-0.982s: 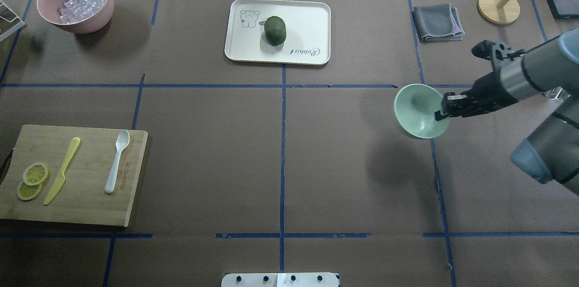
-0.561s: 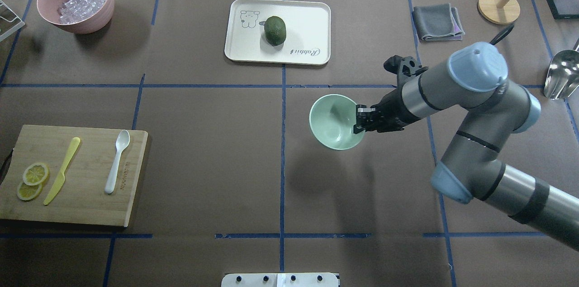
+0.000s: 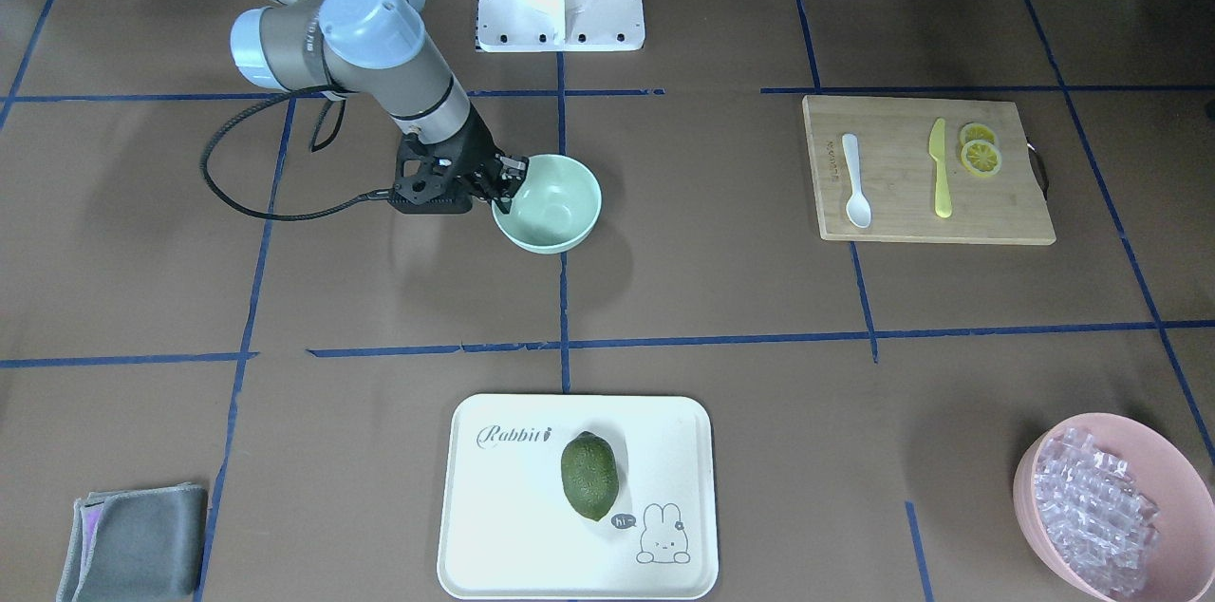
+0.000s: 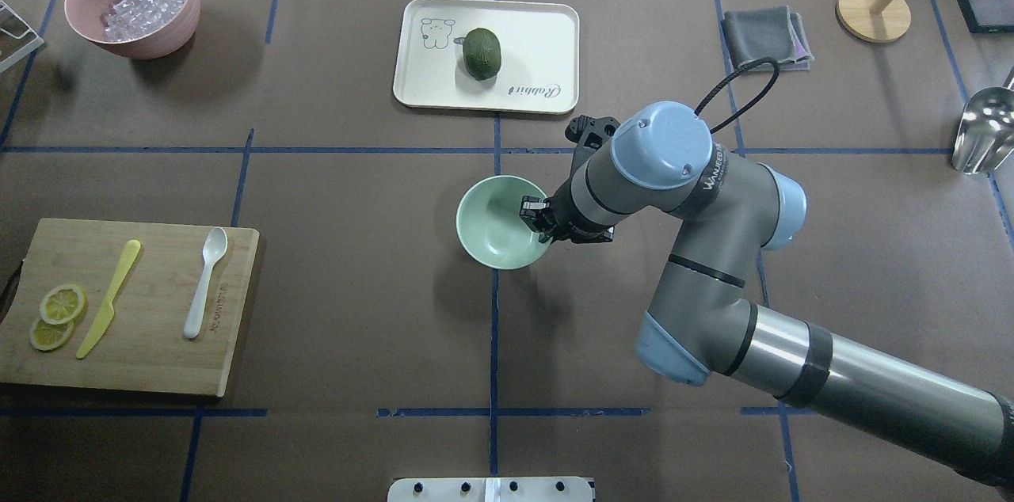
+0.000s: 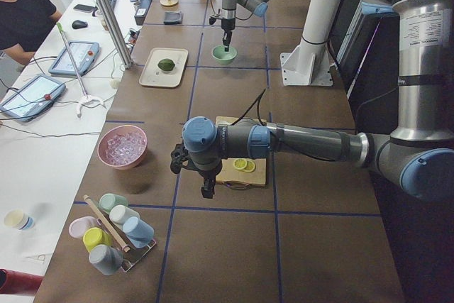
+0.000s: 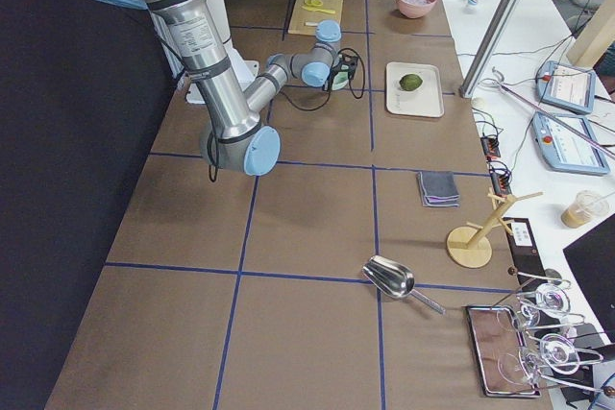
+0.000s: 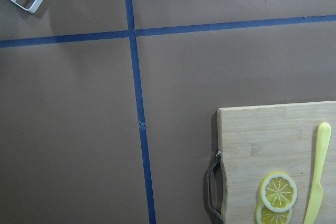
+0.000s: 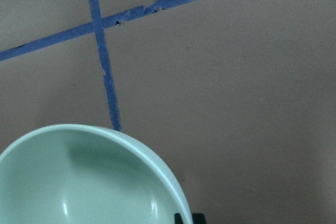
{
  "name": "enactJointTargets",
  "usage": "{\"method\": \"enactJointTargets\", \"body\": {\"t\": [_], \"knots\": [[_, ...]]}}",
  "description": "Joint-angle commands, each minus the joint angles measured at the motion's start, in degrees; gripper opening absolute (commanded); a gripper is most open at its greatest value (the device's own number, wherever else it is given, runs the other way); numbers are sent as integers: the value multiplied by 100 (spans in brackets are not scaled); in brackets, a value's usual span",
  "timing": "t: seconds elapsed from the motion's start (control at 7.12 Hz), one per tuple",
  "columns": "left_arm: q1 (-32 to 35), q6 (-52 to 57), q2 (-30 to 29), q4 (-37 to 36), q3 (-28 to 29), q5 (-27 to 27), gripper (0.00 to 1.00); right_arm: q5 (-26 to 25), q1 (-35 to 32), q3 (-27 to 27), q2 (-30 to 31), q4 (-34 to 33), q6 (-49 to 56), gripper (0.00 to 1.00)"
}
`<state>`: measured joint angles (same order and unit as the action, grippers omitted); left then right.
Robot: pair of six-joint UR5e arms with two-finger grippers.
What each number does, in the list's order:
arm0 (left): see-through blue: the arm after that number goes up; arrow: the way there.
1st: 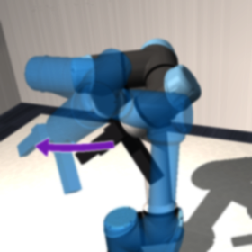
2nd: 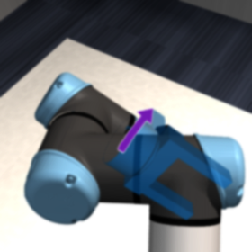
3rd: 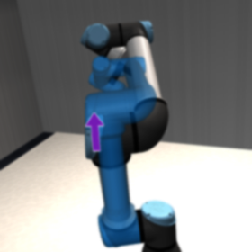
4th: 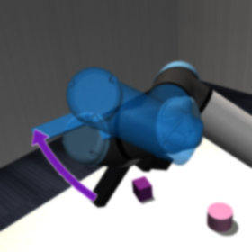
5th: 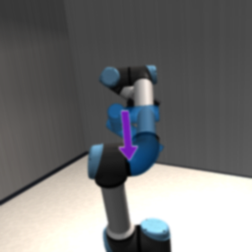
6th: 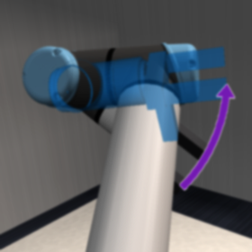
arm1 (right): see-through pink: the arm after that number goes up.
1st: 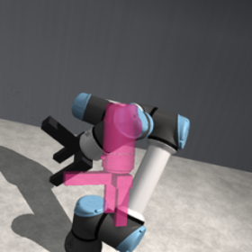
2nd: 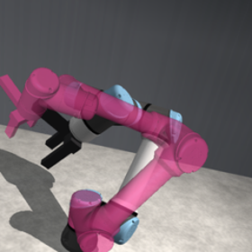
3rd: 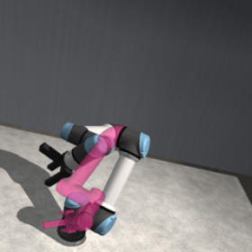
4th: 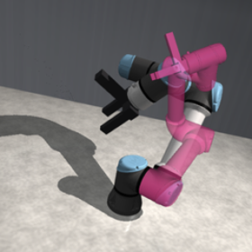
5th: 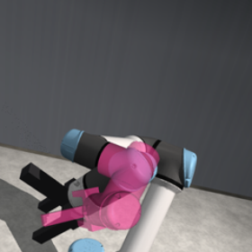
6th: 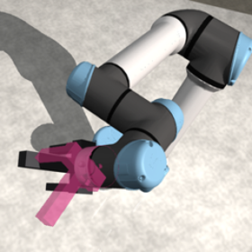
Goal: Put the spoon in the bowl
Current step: 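Slide the pale green bowl with the right gripper toward the table center, then release the bowl and withdraw the right gripper while the left arm reaches out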
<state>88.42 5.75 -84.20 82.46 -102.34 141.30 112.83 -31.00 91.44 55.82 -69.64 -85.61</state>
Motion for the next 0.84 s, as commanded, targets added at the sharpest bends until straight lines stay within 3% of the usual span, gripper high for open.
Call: {"method": "enactJointTargets", "body": {"t": [0.0, 0.28, 0.42, 0.56, 0.7], "knots": [[0, 5, 0, -1, -5, 3, 100, -41, 15, -346, -212, -6, -184, 2], [-44, -12, -35, -1, -14, 3, 100, -33, 15, -329, -212, -24, -202, 86], [-114, -21, -61, -1, -31, 46, 100, 2, -2, -146, -177, -41, -202, 99], [-393, -39, -96, 16, -110, 421, 100, 159, -289, 335, 23, -59, -193, 100], [-674, -457, -158, 251, -146, 677, 100, 796, -771, 1149, 747, -59, -141, 100]]}}
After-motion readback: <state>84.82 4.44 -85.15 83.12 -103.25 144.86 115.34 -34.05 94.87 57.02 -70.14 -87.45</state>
